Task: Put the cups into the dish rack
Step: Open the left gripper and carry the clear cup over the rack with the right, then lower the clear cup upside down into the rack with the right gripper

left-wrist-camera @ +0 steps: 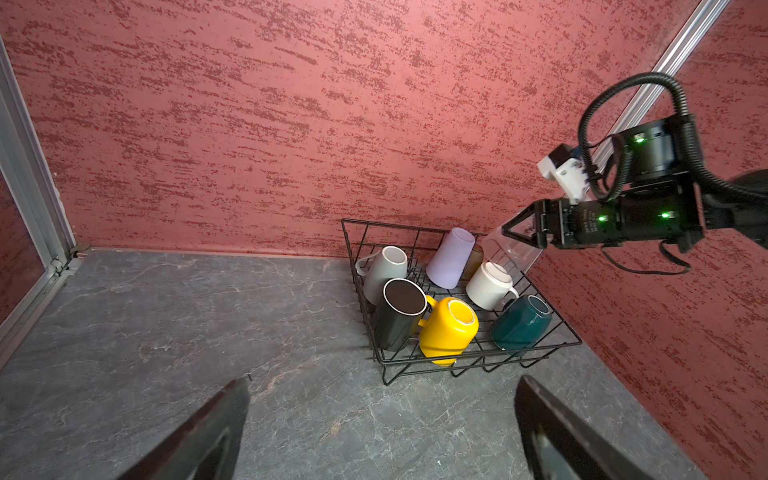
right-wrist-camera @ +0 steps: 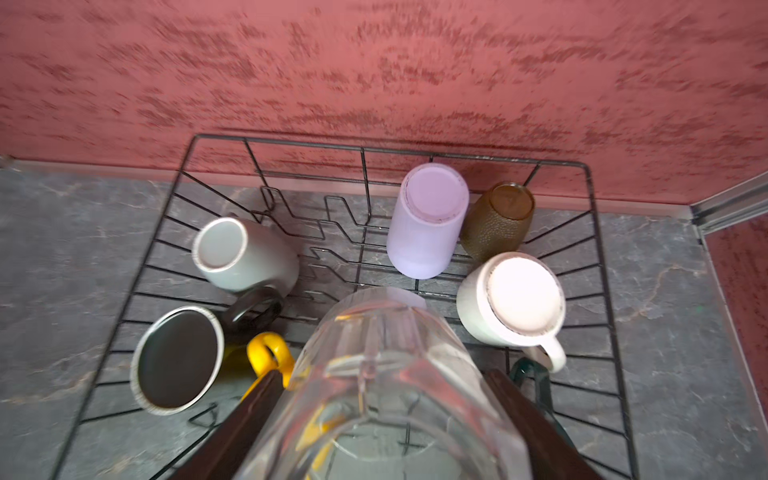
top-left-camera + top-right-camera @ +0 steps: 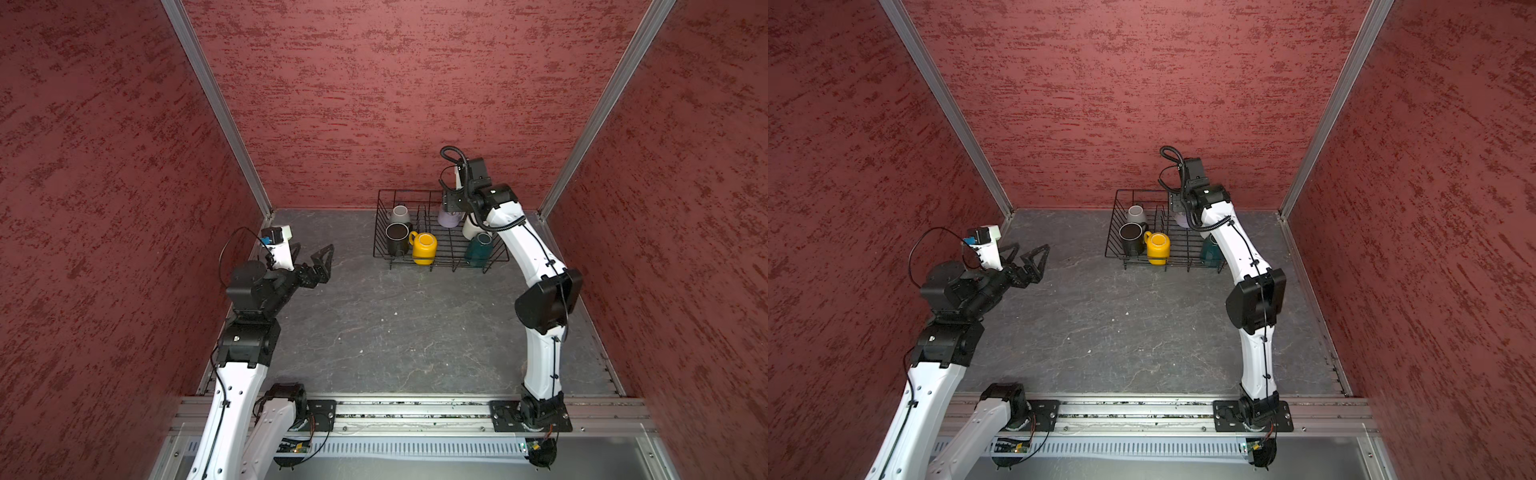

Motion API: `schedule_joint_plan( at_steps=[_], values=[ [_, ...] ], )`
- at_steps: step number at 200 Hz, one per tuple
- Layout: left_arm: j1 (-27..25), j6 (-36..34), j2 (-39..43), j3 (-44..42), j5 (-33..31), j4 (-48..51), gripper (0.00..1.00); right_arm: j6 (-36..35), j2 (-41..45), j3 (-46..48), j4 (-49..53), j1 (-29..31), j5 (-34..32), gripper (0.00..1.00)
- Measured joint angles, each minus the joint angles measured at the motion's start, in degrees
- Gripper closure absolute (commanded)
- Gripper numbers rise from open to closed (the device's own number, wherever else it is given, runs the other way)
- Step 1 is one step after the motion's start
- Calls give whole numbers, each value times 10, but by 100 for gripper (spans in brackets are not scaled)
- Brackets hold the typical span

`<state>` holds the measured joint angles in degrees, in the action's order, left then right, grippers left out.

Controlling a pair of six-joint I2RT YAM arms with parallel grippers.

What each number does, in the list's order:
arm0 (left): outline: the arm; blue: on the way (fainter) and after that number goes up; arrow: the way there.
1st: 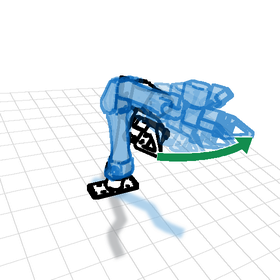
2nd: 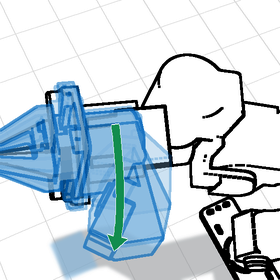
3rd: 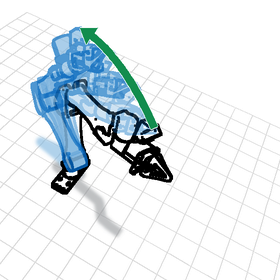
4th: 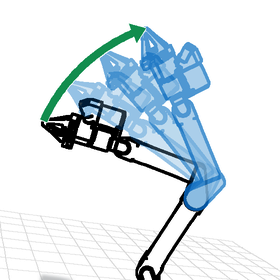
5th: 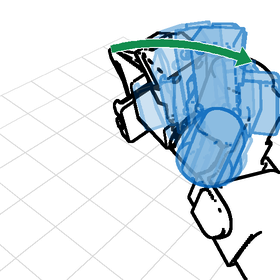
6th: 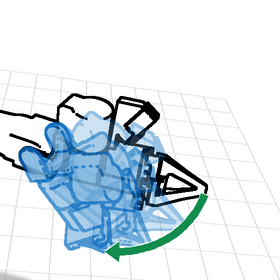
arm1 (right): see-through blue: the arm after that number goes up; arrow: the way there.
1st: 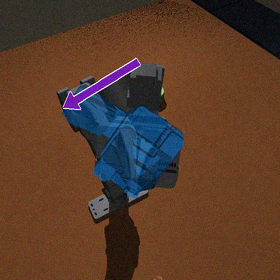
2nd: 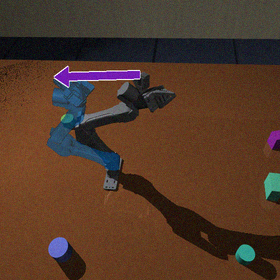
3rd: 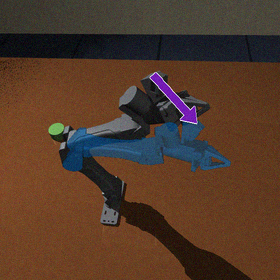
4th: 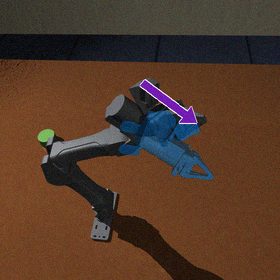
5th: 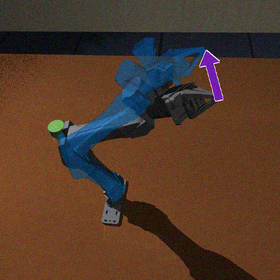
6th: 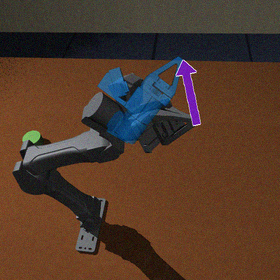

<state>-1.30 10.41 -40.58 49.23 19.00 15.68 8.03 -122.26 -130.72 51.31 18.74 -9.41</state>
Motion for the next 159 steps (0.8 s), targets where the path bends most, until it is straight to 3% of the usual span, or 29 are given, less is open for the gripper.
schedule_joint_plan(
  at_steps=[96,125,159],
  values=[
    [0,-4,-6,-5,-11,-3,0,-5,-125,-6,9,-19,2,92],
    [0,-4,-5,-6,-12,-3,0,-5,-139,2,7,-23,3,85],
    [-1,-4,-5,-7,-14,-3,0,2,-139,35,-4,-25,8,67]
  ],
)
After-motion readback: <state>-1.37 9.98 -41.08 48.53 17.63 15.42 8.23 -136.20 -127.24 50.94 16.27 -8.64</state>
